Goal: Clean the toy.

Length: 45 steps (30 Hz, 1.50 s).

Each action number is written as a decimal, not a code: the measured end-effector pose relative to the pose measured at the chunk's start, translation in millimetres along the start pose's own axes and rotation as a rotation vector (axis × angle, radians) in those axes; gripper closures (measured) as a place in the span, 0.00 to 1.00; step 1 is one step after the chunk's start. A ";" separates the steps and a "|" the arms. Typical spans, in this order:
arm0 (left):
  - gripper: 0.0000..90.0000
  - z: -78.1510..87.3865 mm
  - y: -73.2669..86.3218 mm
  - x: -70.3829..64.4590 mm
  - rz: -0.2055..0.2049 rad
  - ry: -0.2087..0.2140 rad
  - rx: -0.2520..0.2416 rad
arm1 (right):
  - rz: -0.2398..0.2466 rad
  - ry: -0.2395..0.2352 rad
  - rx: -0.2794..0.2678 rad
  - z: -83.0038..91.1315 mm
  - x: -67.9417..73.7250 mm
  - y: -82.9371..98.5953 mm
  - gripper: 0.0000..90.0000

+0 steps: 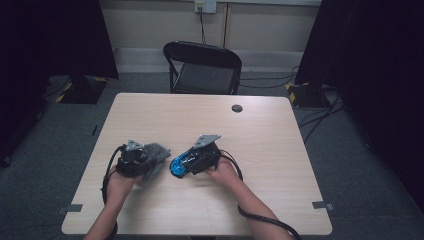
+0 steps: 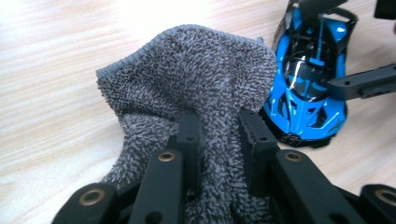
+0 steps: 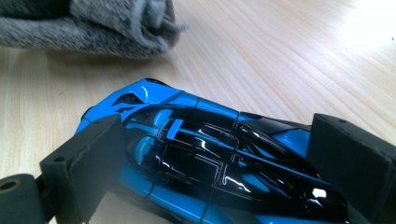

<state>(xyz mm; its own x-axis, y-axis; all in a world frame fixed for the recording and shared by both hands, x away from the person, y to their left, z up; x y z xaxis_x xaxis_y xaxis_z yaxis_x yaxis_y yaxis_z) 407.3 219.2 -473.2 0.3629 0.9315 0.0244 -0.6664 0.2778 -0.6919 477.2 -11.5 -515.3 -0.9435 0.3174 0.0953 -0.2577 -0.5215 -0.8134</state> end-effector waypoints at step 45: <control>0.81 -9.7 19.8 -48.4 -0.055 0.111 0.144 | -0.002 0.001 0.029 -0.9 1.3 -3.0 0.05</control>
<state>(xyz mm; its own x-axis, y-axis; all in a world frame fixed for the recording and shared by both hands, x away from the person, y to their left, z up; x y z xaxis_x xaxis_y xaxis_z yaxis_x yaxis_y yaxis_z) 382.9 177.2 -495.0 0.4658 0.8845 -0.0257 -0.7269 0.3659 -0.5812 476.9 -8.7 -513.3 -0.9427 0.3193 0.0967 -0.2658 -0.5433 -0.7964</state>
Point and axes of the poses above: each handheld gripper's, and its own axes: z roughly backward along the jaws, y roughly out of its underside, x roughly to its left, the point moved 3 cm from there along -z, roughly forward along the jaws, and after that the axes turned 9 degrees about -y, right-handed, at the moved point
